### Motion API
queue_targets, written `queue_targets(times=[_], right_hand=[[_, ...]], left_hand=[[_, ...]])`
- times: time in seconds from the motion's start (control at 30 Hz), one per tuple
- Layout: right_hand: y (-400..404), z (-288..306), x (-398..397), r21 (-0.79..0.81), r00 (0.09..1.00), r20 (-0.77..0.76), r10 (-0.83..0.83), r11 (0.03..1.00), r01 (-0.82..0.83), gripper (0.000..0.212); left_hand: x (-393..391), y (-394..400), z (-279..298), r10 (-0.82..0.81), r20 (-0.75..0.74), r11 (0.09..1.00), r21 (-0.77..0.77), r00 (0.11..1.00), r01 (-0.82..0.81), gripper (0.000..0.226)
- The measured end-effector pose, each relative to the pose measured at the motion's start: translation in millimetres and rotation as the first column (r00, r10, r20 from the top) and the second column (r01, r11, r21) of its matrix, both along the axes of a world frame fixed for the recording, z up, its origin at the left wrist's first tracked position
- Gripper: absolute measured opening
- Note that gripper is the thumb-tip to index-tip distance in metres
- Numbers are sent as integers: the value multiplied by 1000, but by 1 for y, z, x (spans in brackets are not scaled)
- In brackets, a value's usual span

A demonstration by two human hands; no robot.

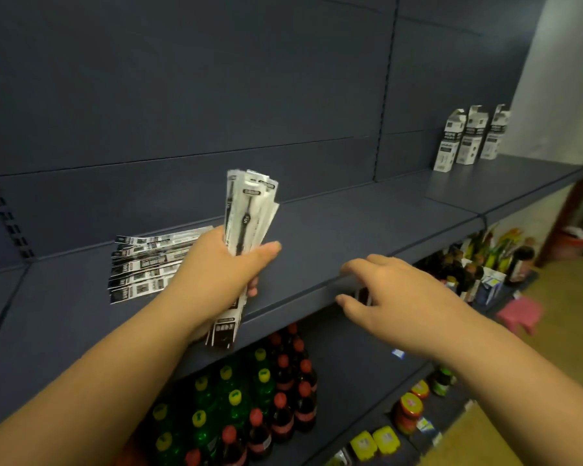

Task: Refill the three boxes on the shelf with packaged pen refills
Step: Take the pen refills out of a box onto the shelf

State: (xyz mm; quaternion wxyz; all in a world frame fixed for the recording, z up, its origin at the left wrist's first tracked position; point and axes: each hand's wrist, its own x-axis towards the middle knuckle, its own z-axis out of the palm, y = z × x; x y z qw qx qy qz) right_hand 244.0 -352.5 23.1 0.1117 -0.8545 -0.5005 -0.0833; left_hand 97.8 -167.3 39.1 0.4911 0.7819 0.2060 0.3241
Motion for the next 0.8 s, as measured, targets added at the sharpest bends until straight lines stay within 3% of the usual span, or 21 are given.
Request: queue_targets(times=[0.1,0.17,0.5,0.8], right_hand=[[-18,3,0,-26,997,10,-73,997,74,50],[-30,4,0,-47,992,13,-129,991,129,50],[-100,0,19,-72,945,32,-327,942,328,42],[-197,-2,98,-44,873,2,-488,872,488,44]], left_hand=[[17,-13,-7,-92,134,954,-272,987,126,21],[28,-23,-11,-156,149,926,-322,976,197,23],[84,-88,-22,-332,180,835,-402,926,377,35],[182,-172,-12,-442,160,823,-321,883,470,37]])
